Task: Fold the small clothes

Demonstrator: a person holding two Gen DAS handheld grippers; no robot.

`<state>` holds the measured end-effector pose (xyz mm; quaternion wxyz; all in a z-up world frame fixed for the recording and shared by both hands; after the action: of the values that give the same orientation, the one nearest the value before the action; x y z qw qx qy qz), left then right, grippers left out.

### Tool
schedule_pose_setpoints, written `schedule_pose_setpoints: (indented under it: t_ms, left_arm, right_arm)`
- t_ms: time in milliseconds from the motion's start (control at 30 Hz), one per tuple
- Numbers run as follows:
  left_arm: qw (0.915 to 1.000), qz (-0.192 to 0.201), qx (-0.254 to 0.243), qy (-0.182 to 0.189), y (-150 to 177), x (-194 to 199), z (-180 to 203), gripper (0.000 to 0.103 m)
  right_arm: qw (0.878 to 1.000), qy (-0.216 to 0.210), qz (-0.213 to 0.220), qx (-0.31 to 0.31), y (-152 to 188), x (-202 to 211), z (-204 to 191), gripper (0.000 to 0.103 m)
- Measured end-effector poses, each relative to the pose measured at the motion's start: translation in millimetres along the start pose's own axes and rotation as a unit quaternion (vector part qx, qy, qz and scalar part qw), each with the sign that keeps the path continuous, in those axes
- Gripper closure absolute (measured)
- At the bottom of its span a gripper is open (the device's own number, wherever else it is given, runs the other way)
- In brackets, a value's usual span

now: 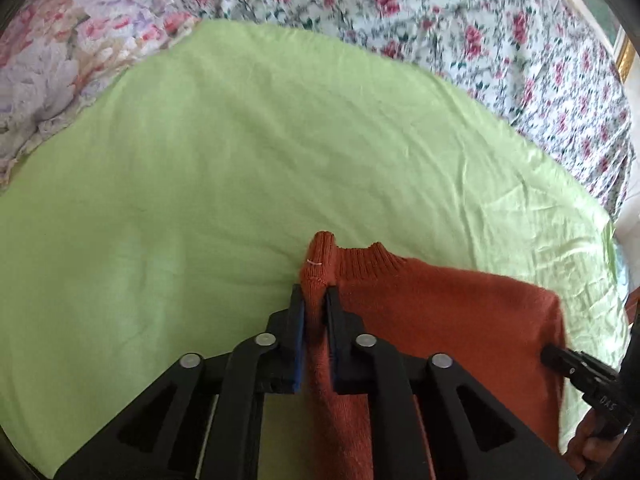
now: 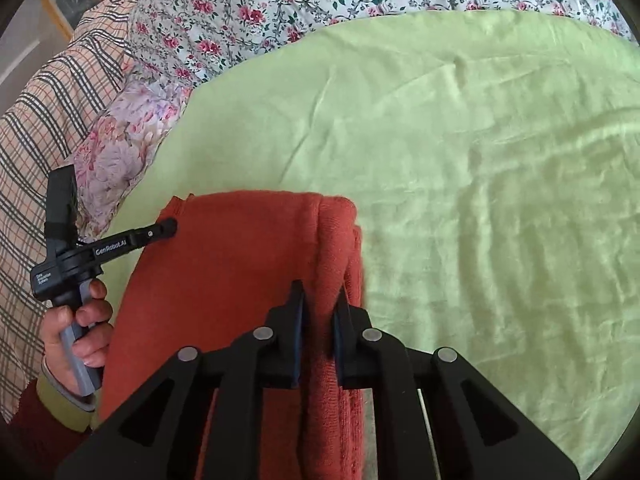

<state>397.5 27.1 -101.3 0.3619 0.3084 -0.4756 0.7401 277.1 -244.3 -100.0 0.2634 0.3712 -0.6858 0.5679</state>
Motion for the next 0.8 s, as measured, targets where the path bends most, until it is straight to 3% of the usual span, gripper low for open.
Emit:
schedule_pose_setpoints:
  t_ms: [33,200,367,500,567,667,800]
  left_arm:
    - [1.0000,0.007,-0.001,-0.005,0,9,-1,0.091]
    - [0.9998,0.016,-0.008,-0.008,26,52,-1,0.081]
    - [0.9994,0.019,-0.024,-0.014,74,93,5,0.058]
    - [0.9993,0.012,-0.033,-0.007,114,118,10,0.056]
    - [0.9993,0.009,-0.034,-0.007,133,129,11,0.049]
    - [0.9993,0.008,-0.035,-0.009,151,141,12,0.045]
    - [0.9989,0.007,-0.042,-0.020,174,155,9,0.041]
  right_arm:
    - [1.000,0.005,0.003,-0.001,2,5,2,0.084]
    - [1.000,0.017,0.015,-0.004,12,35,-5,0.084]
    - [1.000,0.005,0.023,0.003,30,62,-27,0.084]
    - [1.000,-0.005,0.022,0.011,48,80,-48,0.083]
    - [1.000,-0.006,0.022,0.016,54,86,-55,0.080]
    - [0.999,-0.012,0.024,0.021,65,97,-65,0.071]
    - [0.999,-0.010,0.017,0.031,84,107,-72,0.071]
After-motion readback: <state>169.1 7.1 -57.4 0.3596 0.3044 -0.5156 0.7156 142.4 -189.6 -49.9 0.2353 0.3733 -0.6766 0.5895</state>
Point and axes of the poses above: each gripper's, at about its wrist camera, not at the fingertips, and x roughly against the way its jaws point, z to its right, y to its underside, the point moved 10 cm from there along -x, roughly the way its jaws point, and after that the axes turned 10 degrees about x, right-handed, at the moved point
